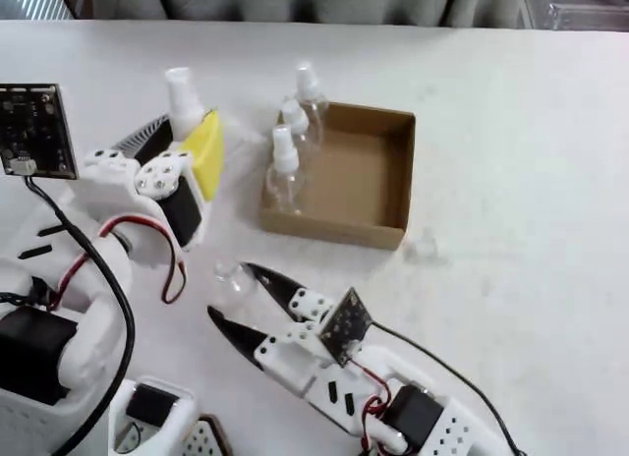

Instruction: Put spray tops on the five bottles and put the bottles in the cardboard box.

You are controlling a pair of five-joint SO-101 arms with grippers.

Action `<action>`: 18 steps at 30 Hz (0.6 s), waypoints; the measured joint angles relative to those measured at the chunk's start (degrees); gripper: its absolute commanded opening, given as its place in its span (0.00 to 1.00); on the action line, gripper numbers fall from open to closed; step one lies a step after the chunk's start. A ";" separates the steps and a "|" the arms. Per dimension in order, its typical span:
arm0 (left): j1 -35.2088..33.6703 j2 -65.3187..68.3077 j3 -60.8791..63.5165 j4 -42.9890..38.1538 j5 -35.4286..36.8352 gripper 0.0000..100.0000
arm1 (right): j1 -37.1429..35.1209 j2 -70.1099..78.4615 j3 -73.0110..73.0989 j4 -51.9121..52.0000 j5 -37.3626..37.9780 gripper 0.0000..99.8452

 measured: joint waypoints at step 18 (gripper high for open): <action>0.18 -4.57 0.00 2.55 -4.66 0.02 | 0.00 0.00 0.00 0.00 0.00 0.01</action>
